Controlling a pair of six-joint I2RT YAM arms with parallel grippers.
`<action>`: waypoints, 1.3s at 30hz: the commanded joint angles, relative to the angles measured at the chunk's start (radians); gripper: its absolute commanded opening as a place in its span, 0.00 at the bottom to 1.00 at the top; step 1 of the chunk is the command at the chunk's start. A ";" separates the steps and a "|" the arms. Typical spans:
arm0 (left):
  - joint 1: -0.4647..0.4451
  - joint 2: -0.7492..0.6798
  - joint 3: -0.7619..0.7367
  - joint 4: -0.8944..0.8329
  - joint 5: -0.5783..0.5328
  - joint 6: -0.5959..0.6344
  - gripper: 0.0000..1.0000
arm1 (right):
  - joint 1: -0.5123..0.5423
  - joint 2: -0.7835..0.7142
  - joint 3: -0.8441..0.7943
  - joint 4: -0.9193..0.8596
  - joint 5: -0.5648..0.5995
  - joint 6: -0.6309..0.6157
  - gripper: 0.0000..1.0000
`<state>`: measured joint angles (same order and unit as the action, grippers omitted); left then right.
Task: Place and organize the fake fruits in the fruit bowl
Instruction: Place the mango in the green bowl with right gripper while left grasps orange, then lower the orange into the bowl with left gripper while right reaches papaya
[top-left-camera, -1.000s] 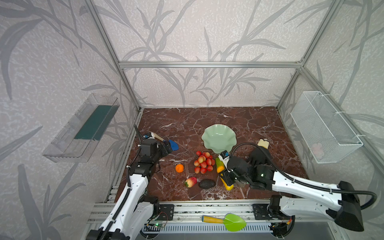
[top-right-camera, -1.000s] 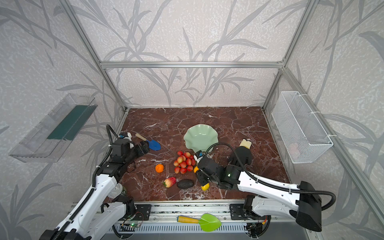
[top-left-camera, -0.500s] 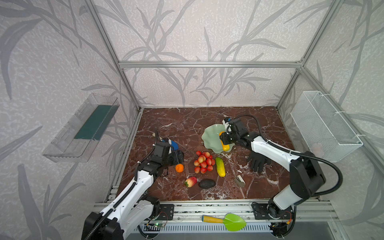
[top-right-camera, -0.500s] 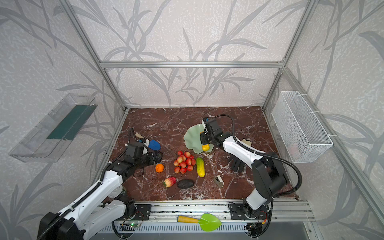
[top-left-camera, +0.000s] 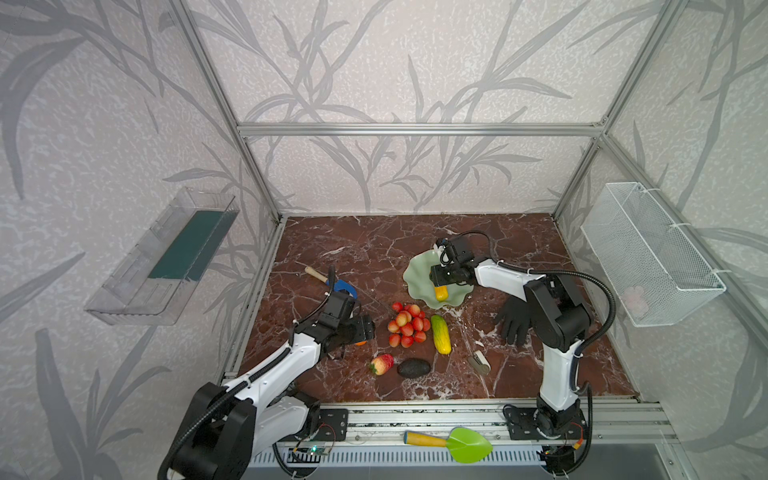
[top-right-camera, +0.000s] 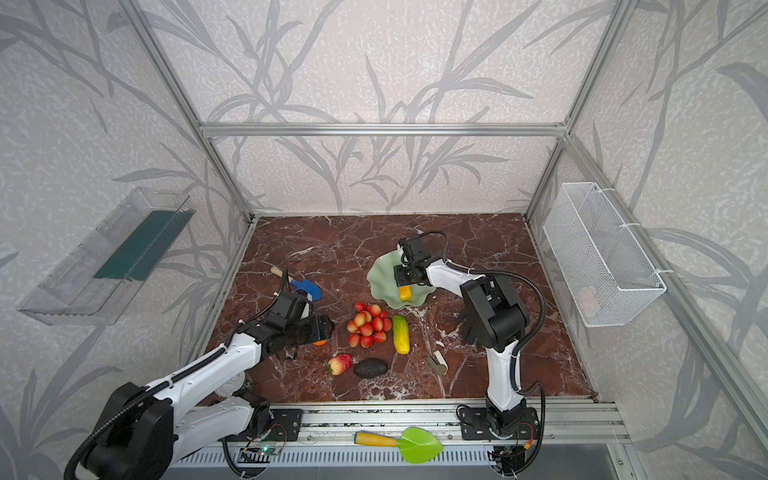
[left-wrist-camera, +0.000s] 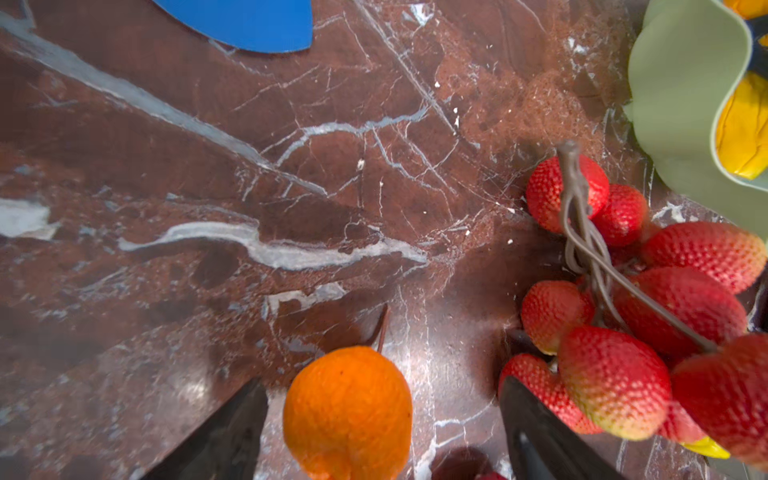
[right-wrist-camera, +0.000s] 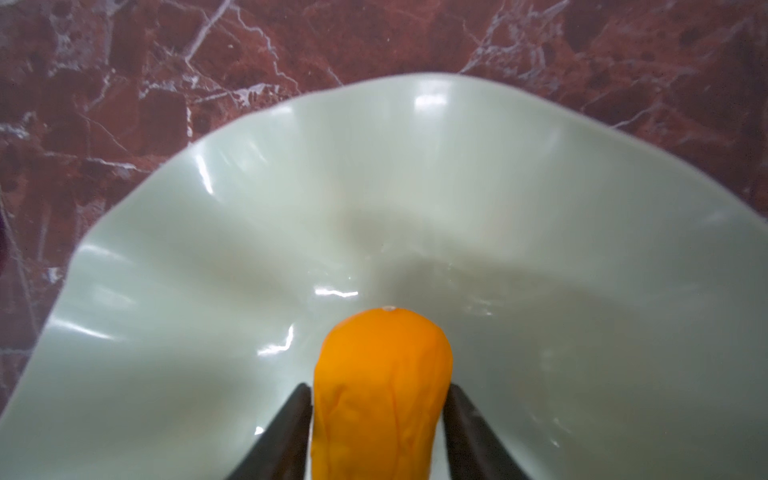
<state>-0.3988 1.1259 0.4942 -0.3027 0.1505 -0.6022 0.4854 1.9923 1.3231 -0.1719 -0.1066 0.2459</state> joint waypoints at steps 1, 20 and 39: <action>-0.006 0.036 -0.022 0.051 -0.011 -0.026 0.85 | -0.011 -0.100 -0.003 0.068 -0.013 0.010 0.69; -0.016 0.044 0.240 0.005 0.084 0.047 0.40 | -0.010 -0.827 -0.532 0.064 0.060 0.052 0.87; -0.181 0.735 0.851 0.137 0.111 0.104 0.40 | 0.157 -1.083 -0.788 -0.126 0.127 0.199 0.82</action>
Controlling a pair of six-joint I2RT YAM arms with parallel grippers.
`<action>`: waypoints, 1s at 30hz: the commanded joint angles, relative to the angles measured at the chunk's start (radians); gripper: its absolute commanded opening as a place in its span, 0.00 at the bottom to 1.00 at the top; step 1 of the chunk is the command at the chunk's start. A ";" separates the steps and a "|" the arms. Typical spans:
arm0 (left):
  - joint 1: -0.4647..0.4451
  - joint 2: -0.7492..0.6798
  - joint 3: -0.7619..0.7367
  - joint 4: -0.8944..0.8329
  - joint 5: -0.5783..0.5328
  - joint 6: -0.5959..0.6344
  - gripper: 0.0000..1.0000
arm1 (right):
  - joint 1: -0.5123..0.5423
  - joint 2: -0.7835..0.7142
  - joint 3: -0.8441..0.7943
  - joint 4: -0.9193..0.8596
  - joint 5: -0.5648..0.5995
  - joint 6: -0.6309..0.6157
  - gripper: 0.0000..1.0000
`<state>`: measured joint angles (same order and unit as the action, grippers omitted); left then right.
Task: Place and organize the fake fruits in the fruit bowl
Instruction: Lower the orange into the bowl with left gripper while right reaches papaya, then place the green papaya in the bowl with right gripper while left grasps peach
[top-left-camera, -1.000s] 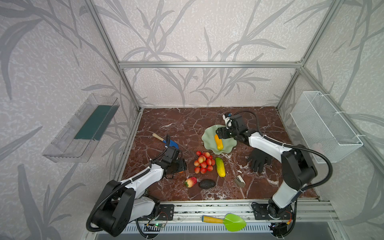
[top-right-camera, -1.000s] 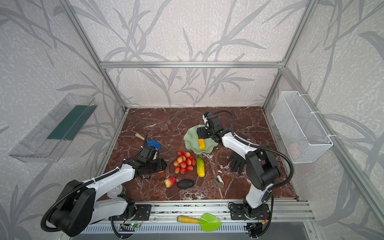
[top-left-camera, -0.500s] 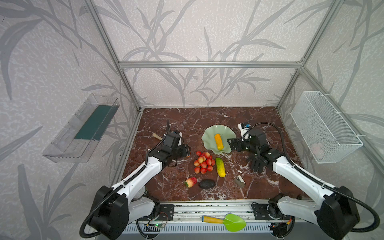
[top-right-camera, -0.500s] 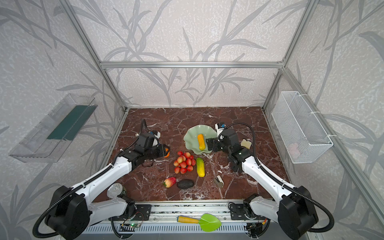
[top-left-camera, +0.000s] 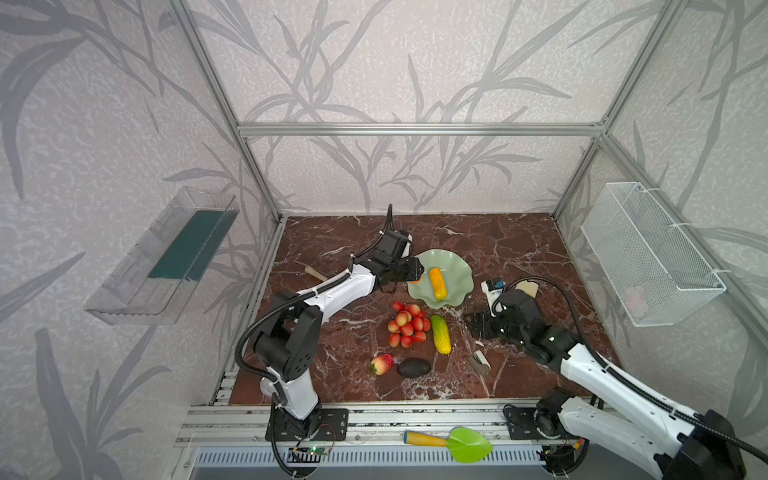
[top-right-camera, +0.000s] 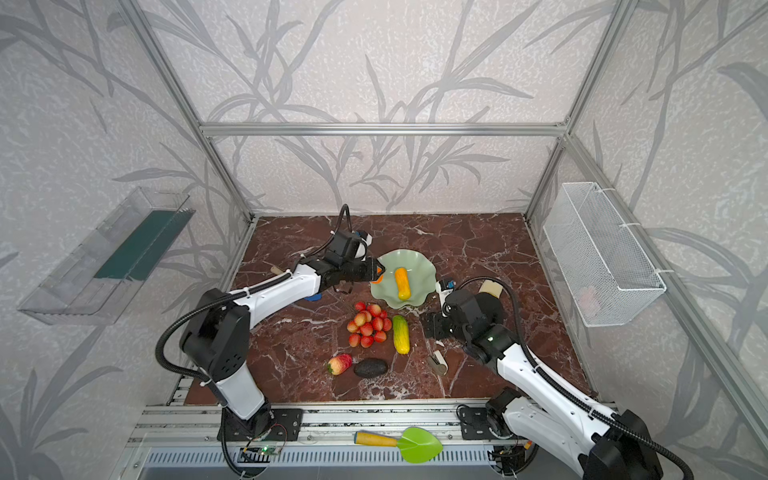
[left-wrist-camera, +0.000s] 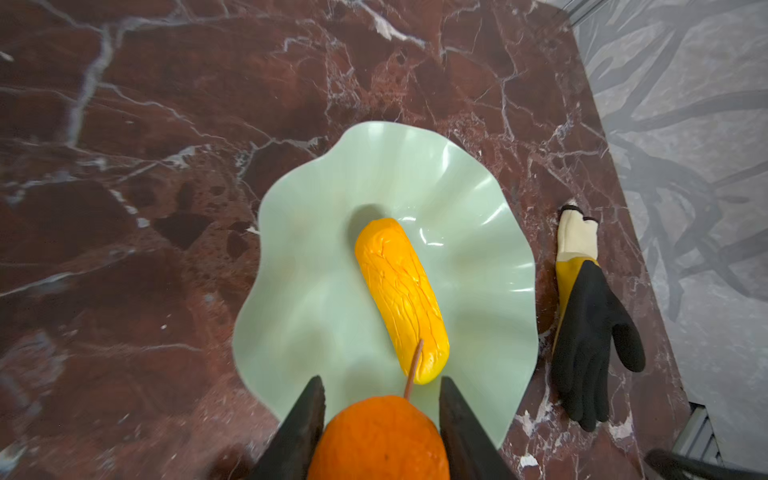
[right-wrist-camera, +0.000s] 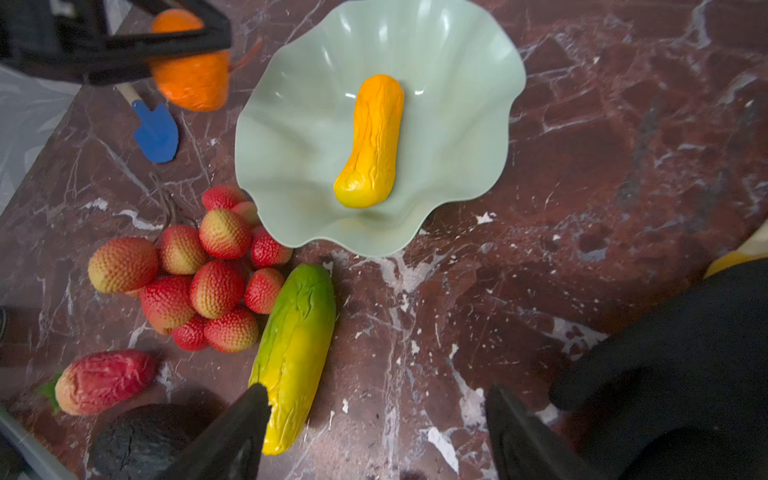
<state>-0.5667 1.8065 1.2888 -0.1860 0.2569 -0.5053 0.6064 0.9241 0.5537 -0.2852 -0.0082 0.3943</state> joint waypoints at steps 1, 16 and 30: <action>-0.016 0.089 0.083 0.011 0.002 0.006 0.40 | 0.057 -0.010 -0.028 0.002 0.037 0.064 0.82; -0.024 0.131 0.153 0.016 -0.016 -0.007 0.68 | 0.249 0.256 -0.015 0.218 0.083 0.157 0.80; -0.015 -0.549 -0.315 0.152 -0.342 0.080 0.83 | 0.294 0.559 0.087 0.323 0.095 0.174 0.58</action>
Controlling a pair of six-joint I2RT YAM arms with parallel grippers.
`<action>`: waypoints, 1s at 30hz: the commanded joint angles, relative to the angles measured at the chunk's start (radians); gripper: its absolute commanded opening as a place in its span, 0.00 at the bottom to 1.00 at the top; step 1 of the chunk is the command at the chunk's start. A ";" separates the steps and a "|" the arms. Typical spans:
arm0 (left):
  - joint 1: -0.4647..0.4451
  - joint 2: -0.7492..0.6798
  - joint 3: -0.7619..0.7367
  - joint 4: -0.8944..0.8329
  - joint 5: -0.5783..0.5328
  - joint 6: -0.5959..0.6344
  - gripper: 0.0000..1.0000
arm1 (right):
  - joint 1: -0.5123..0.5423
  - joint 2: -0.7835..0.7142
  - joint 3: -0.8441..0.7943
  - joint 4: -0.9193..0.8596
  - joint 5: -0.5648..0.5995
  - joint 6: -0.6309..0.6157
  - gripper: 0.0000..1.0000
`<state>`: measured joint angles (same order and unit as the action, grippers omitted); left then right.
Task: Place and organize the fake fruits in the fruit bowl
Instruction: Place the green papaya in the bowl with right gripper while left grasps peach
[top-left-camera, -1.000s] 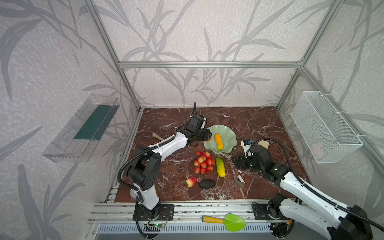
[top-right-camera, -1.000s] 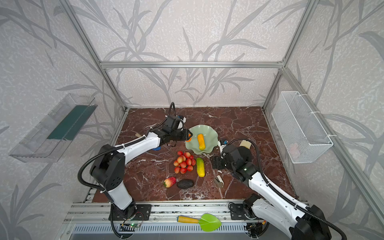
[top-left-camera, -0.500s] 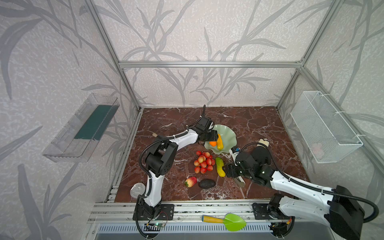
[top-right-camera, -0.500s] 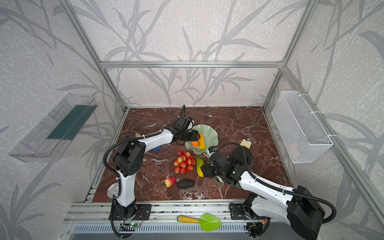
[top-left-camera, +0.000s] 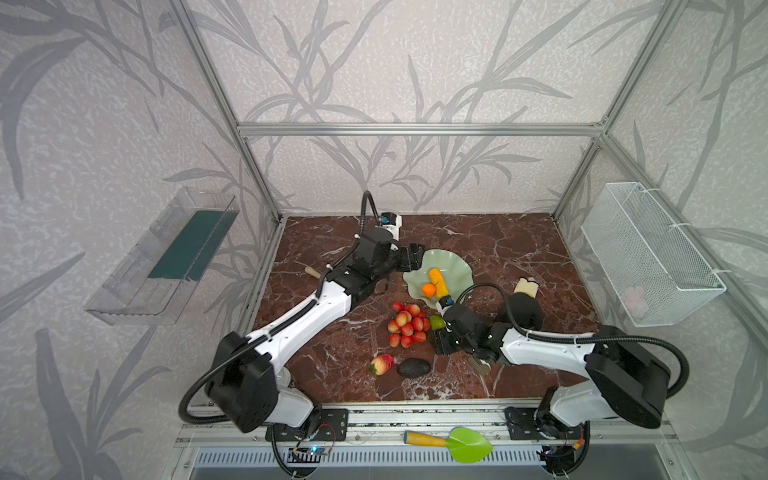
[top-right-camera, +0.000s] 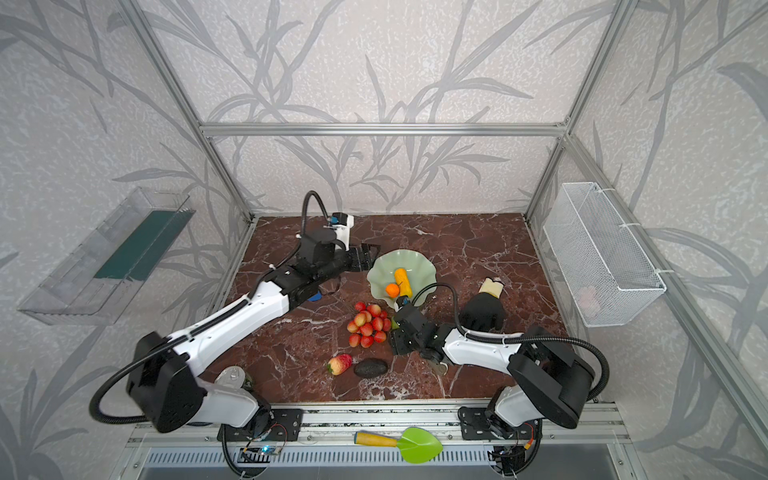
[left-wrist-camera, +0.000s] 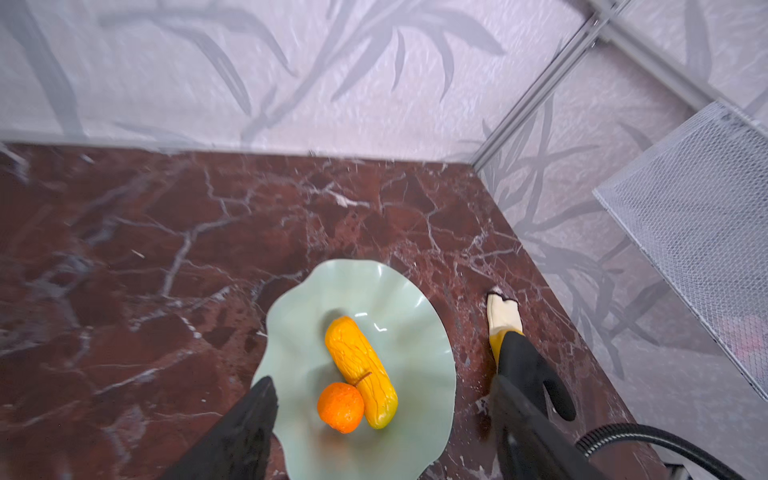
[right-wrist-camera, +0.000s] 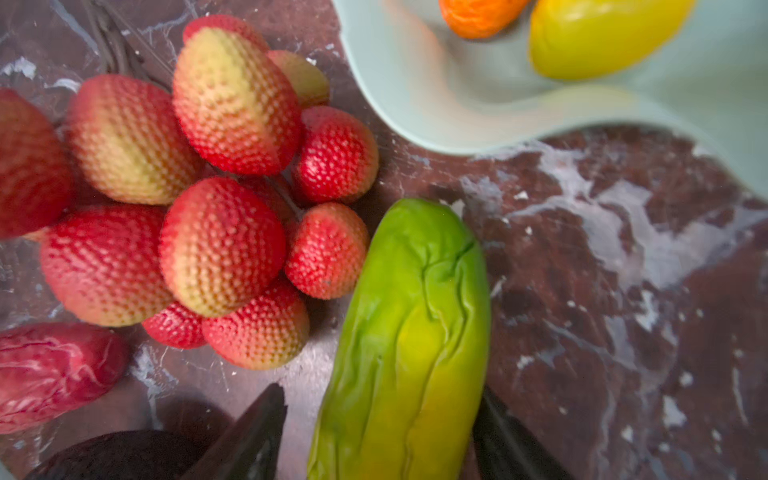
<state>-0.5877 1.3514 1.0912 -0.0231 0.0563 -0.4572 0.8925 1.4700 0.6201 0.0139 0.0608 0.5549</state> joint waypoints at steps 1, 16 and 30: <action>0.008 -0.142 -0.160 -0.024 -0.168 0.026 0.84 | 0.007 0.011 0.018 0.023 0.033 0.013 0.53; 0.029 -0.618 -0.578 -0.313 -0.108 -0.095 0.86 | -0.084 -0.428 0.097 -0.221 0.178 -0.206 0.21; 0.001 -0.639 -0.727 -0.310 0.089 -0.199 0.81 | -0.397 0.154 0.400 -0.016 -0.048 -0.302 0.21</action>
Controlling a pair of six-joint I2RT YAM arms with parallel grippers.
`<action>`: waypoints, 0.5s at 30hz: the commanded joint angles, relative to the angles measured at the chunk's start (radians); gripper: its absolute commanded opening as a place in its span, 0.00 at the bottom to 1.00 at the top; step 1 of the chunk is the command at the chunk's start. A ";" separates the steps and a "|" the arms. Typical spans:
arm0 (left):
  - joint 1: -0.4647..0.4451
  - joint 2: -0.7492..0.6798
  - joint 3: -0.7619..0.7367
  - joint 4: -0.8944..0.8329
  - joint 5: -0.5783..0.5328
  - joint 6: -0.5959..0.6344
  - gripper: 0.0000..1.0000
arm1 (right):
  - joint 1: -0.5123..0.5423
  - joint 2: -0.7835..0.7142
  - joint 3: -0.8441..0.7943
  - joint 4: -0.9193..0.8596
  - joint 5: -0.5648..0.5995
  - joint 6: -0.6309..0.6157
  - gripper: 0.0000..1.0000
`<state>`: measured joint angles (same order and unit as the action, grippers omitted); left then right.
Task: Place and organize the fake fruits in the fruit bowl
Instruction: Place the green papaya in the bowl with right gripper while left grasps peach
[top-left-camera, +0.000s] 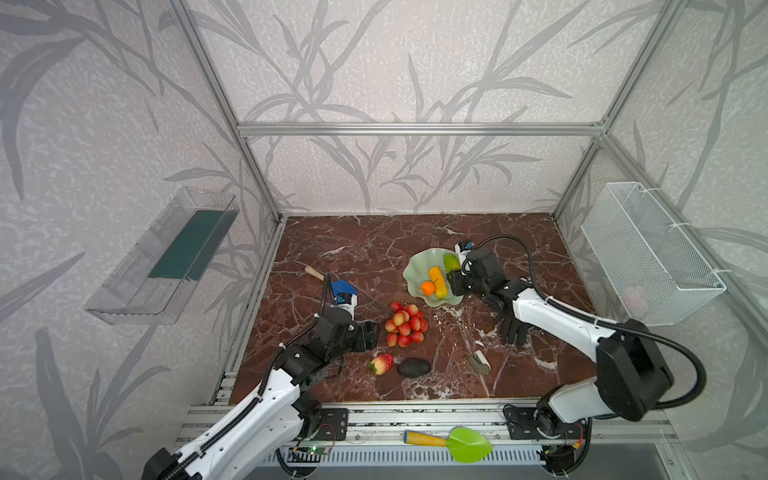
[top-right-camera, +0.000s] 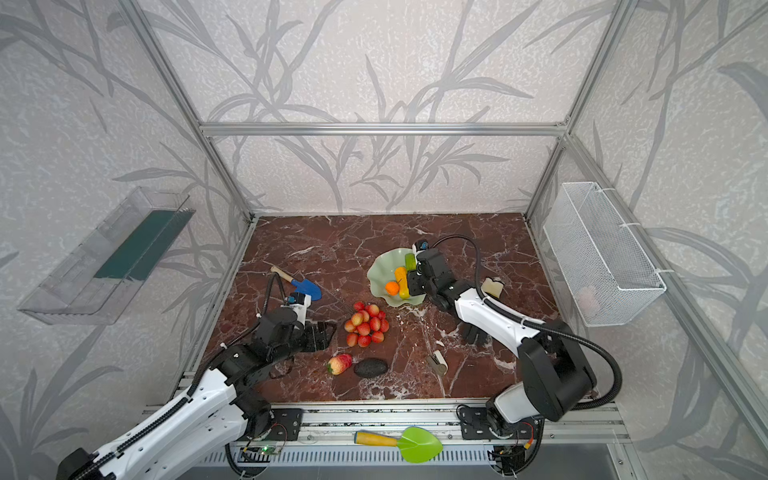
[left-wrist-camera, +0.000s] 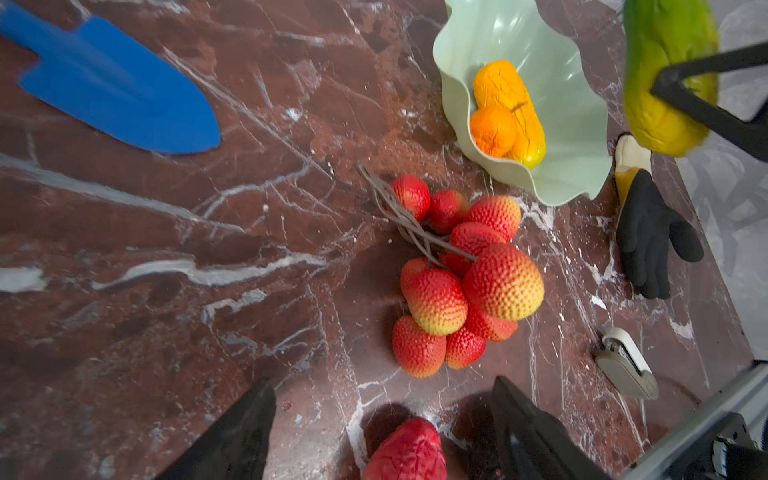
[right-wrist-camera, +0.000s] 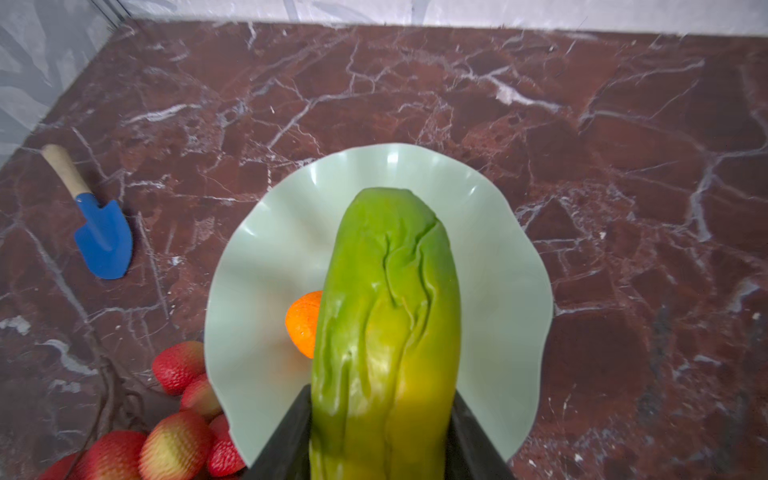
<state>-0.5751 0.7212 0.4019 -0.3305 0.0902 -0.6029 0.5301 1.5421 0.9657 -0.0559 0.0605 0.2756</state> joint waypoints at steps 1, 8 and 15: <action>-0.016 -0.009 -0.047 -0.002 0.060 -0.060 0.81 | -0.043 0.112 0.066 0.058 -0.052 -0.022 0.22; -0.056 -0.009 -0.097 0.016 0.066 -0.096 0.81 | -0.063 0.271 0.137 0.064 -0.068 -0.012 0.43; -0.121 0.066 -0.116 0.076 0.068 -0.122 0.81 | -0.070 0.156 0.137 0.073 -0.079 -0.025 0.75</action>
<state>-0.6731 0.7631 0.2993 -0.2947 0.1581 -0.6930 0.4644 1.7981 1.0805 -0.0113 -0.0101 0.2642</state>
